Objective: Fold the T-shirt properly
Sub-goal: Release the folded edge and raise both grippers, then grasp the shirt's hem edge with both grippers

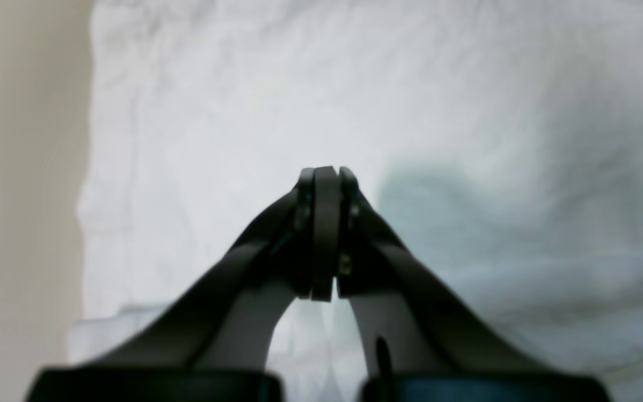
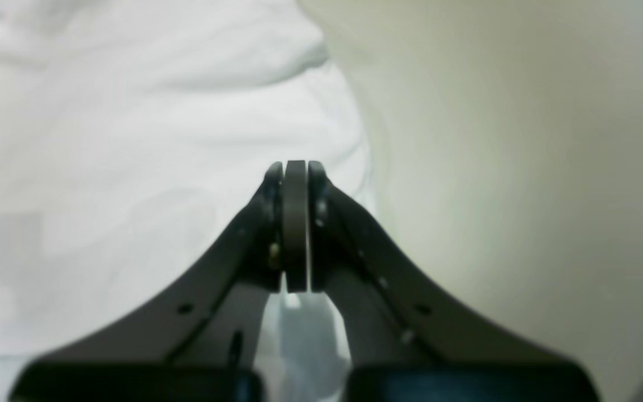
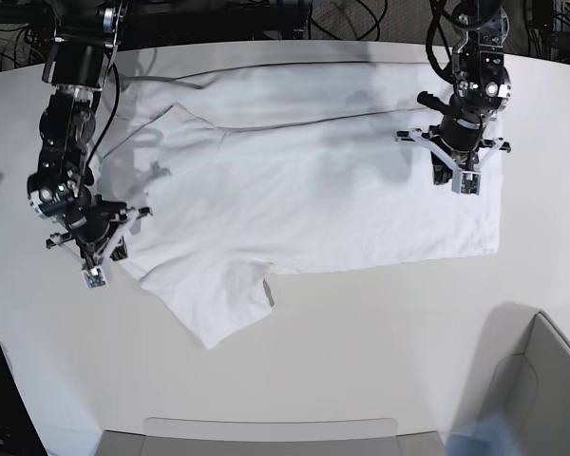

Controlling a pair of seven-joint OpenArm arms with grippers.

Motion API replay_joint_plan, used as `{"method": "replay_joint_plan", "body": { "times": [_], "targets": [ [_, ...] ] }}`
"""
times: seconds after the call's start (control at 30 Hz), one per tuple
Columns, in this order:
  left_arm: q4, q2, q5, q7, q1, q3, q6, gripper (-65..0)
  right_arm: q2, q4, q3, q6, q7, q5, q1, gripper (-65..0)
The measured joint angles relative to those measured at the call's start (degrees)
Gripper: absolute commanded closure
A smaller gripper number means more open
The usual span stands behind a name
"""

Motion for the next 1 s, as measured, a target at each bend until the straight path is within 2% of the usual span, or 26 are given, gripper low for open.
{"method": "replay_joint_plan", "body": {
  "times": [0.13, 0.27, 0.5, 0.63, 0.73, 0.8, 0.87, 0.93, 1.0],
  "targets": [
    [-0.11, -0.07, 0.13, 0.11, 0.24, 0.22, 0.48, 0.0, -0.28, -10.51, -2.08, 0.11, 2.19, -7.69, 3.23, 0.0],
    [-0.11, 0.11, 0.07, 0.07, 0.24, 0.22, 0.26, 0.0, -0.59, -8.57, -2.73, -0.09, 0.72, -11.34, 0.2, 0.0],
    [-1.14, -0.04, 0.11, -0.17, -0.28, -0.07, 0.22, 0.0, 2.47, 9.03, -2.56, 0.22, -4.79, -4.92, -15.61, 0.0],
    [-3.37, 0.07, 0.07, 0.02, -0.26, 0.24, 0.28, 0.0, 3.87, 12.66, -2.36, 0.28, -5.88, -0.79, -16.65, -0.4],
    [-3.43, 0.61, 0.09, -0.07, -1.2, 0.13, 0.31, 0.0, 3.78, 13.46, -2.38, 0.5, -5.75, 0.81, -11.8, -9.1],
    [-3.43, 0.96, 0.09, -0.33, -1.64, -0.04, 0.31, 0.0, 3.82, 13.42, -2.36, 0.39, -5.46, 0.96, -7.19, -17.7],
    [-3.43, 0.98, 0.07, -0.33, -1.55, -0.04, 0.2, 0.0, 3.82, 11.39, -2.64, 0.33, -5.33, 0.83, -2.75, -23.8],
    [-3.43, 0.85, 0.09, -0.28, -1.4, -0.09, 0.28, 0.0, 3.58, 5.86, -2.82, 0.7, -5.46, 1.27, 3.43, -28.4],
    [-3.43, 0.83, 0.07, -0.24, -1.18, -0.09, 0.28, 0.0, 3.85, -3.13, -3.78, 0.61, -5.01, 1.14, 10.19, -29.7]
  ]
}}
